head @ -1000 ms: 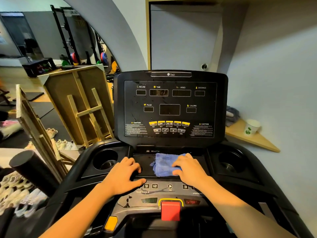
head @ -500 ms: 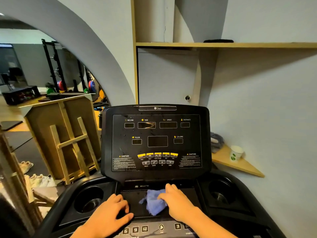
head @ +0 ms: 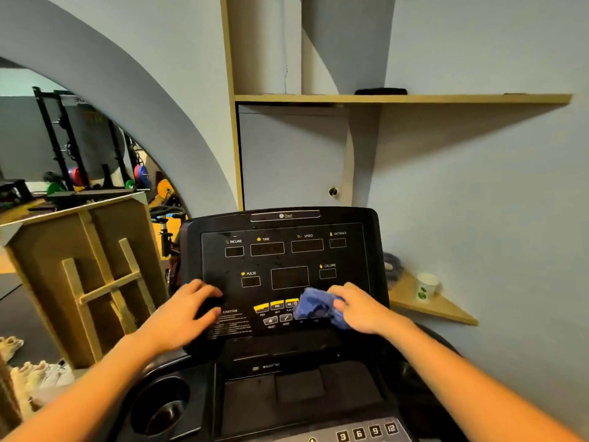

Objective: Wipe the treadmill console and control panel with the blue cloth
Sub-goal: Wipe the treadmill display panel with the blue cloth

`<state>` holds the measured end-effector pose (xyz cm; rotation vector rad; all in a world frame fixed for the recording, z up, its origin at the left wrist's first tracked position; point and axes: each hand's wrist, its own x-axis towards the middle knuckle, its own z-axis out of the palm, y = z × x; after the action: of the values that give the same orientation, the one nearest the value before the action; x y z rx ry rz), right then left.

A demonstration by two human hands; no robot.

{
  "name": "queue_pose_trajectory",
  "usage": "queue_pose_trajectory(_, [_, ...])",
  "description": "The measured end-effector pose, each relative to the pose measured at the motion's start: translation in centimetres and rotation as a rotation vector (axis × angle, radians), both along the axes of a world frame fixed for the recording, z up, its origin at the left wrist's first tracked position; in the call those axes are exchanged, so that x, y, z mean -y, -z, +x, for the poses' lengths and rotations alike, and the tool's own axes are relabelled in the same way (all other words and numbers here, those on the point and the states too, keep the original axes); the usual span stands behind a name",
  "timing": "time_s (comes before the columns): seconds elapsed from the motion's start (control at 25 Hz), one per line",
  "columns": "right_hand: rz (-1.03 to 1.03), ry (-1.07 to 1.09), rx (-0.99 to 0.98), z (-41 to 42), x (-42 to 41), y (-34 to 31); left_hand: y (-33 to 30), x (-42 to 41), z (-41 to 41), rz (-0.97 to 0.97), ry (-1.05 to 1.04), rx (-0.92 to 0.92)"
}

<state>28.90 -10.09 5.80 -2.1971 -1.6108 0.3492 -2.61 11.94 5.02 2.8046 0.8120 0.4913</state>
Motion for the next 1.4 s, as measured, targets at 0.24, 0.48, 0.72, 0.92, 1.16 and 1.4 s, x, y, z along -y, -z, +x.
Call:
queue_pose_trajectory(0.24, [0.461, 0.175, 0.096, 8.2, -2.1, -10.4, -5.8, -5.5, 0.9, 0.206, -0.247, 0.310])
queue_pose_trajectory(0.48, [0.656, 0.165, 0.273, 13.0, -4.5, -8.9, -5.9, -7.9, 2.7, -0.154, -0.335, 0.469])
queue_pose_trajectory(0.72, [0.544, 0.082, 0.369, 14.4, -7.2, -1.9, -3.2, -7.7, 6.2, -0.357, -0.306, 0.763])
queue_pose_trajectory(0.92, [0.561, 0.123, 0.508, 14.3, -8.3, -1.3, -2.4, -7.8, 6.9, -0.298, -0.289, 0.861])
queue_pose_trajectory(1.16, [0.627, 0.165, 0.479, 14.1, -8.6, -0.5, -1.7, -8.4, 6.8, -0.296, -0.291, 0.882])
queue_pose_trajectory(1.4, [0.617, 0.179, 0.492, 12.3, -7.1, 2.4, -1.5, -8.4, 6.6, -0.300, -0.290, 0.883])
